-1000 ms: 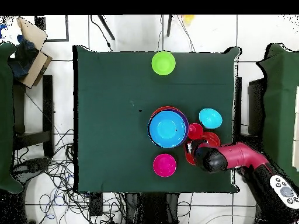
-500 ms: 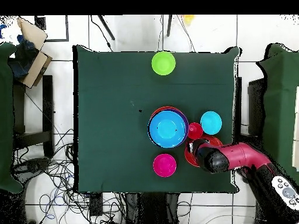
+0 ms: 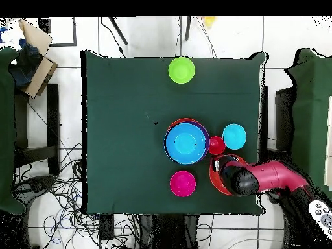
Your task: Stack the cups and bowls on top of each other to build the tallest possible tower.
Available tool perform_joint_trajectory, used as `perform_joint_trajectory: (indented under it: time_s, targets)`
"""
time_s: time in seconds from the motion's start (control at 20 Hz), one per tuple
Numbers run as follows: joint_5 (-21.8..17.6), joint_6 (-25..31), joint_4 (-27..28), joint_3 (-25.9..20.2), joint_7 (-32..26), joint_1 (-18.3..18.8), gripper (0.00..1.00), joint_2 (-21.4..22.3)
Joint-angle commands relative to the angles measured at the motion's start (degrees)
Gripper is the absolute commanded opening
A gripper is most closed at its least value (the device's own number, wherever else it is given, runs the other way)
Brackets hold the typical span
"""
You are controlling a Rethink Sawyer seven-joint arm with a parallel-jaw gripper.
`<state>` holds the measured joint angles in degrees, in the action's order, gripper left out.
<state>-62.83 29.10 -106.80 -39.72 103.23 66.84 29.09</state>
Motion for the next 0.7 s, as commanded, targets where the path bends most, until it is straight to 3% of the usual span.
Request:
perform_joint_trajectory:
  time_s: [0.05,0.5,0.7]
  targets:
    - [0.81,1.62,-3.47,0.66,-8.34,-1.31,1.0,3.37]
    - [4.28,3.63,-5.79,-0.72,-11.06,0.06,1.0,6.48]
    - [3.4,2.58,-4.86,-0.11,-9.9,-0.88,1.0,5.46]
